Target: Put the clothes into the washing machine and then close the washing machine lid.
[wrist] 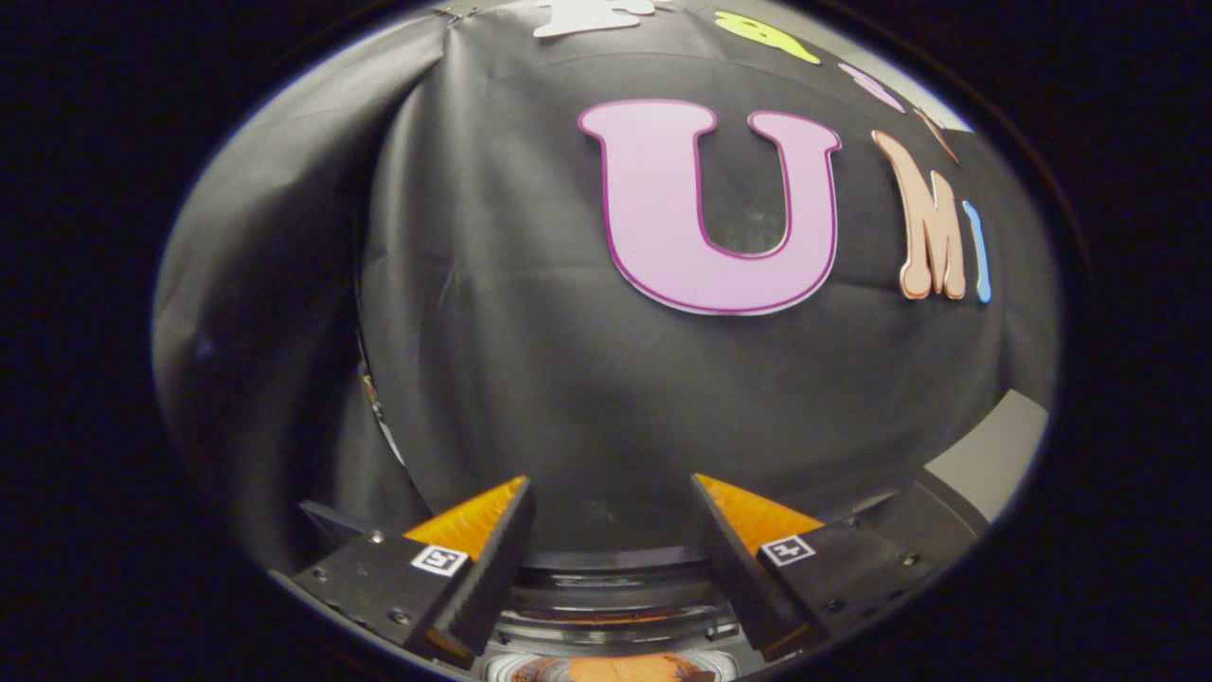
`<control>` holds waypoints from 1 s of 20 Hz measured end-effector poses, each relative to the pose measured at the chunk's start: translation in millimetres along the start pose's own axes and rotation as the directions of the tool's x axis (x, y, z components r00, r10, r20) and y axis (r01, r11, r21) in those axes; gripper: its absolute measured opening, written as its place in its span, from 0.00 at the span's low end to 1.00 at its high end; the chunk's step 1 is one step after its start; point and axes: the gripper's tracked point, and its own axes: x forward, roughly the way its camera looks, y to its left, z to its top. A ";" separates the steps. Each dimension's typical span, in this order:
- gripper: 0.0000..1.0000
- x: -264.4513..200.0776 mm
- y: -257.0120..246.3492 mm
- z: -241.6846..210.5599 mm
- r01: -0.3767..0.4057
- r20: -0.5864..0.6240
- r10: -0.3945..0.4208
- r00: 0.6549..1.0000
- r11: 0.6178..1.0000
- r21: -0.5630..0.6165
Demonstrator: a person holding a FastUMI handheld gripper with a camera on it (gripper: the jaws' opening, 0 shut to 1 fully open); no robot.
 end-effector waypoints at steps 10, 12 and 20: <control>0.99 -19.0 -1.7 2.1 -0.001 0.061 0.001 0.998 1.000 -0.003; 0.99 -24.5 -1.4 1.6 -0.009 0.051 0.010 0.999 1.000 -0.004; 0.99 -50.8 -3.0 -11.0 0.001 -0.025 -0.001 1.000 1.000 -0.008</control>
